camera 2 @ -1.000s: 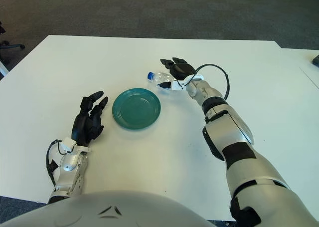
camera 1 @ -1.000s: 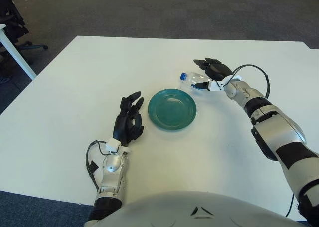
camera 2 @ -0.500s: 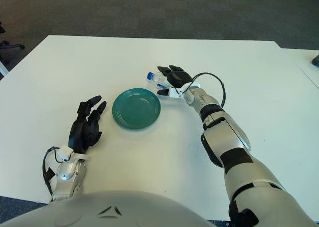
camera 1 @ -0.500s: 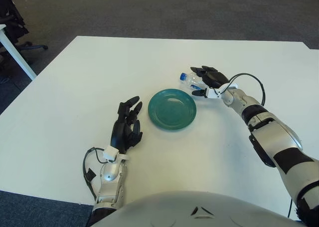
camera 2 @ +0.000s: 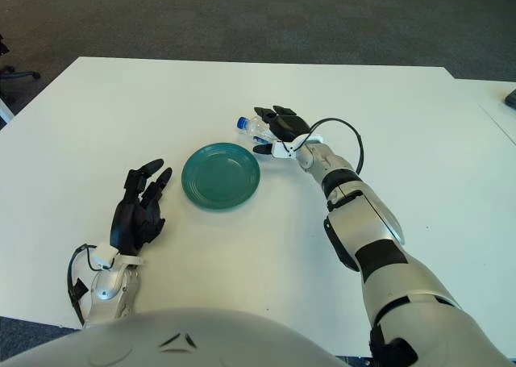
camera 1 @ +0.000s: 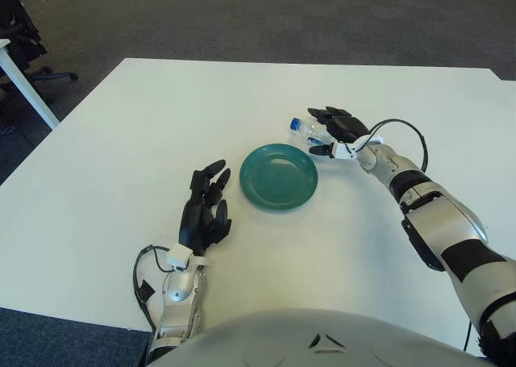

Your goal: Put the bottle into the plate.

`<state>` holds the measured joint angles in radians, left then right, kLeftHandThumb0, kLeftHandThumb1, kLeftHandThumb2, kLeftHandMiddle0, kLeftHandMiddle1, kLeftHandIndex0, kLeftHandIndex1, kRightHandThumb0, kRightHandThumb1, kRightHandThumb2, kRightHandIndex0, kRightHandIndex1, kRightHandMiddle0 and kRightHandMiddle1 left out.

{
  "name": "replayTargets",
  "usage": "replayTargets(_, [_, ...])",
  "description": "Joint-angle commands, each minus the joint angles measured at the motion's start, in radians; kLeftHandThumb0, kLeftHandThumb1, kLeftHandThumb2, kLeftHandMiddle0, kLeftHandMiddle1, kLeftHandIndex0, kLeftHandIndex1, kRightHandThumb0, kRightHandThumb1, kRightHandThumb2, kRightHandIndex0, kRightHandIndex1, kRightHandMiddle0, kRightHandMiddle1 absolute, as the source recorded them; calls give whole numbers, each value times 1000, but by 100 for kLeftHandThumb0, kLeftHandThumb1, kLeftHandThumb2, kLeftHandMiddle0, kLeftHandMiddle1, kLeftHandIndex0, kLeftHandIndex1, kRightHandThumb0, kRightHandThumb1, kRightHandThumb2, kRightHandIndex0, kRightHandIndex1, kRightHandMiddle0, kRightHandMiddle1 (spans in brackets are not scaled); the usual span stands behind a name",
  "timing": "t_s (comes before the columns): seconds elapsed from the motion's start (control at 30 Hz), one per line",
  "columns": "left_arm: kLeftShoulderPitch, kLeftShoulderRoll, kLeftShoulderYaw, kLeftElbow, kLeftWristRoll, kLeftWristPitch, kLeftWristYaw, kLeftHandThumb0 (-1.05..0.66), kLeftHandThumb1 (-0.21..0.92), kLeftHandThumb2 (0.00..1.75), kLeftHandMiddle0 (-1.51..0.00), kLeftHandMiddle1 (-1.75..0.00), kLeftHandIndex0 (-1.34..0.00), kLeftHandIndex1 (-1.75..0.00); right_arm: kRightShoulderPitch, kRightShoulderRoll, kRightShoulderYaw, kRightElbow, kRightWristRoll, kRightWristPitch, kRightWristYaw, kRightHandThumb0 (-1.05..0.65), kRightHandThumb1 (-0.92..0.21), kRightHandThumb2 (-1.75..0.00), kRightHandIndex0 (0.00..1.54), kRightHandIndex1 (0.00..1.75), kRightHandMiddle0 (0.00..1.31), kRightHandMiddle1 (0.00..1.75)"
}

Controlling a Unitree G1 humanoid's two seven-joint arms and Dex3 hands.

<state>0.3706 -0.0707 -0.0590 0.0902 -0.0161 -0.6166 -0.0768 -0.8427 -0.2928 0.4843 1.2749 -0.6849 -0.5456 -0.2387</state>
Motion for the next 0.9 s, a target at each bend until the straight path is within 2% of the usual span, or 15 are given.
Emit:
replayTargets(0.0, [54,-4,-6,40,9,-14,11,-82,92,66,-46,-9,-2,-104,48,2,10,10,4,-2,25,-105,-92,-50,3,0,0,12])
replayTargets(0.3, [74,-9,-5,21,12,-11,21,-83,92,63,-48,-10,-3,-105,66,-10,3,5,16,-14,25,-105,-92,-48,6,1,0,21])
replayTargets(0.6, [89,-19,-14,2,3,-6,22,-84,92,62,-50,-12,-5,-106,79,-23,-12,0,38,-24,41,-105,-92,-44,14,4,0,42])
replayTargets(0.87, [120,-21,-14,-19,5,-19,30,-85,92,63,-51,-13,-6,-106,117,-60,-19,-19,48,-68,31,-105,-92,-42,19,5,0,56])
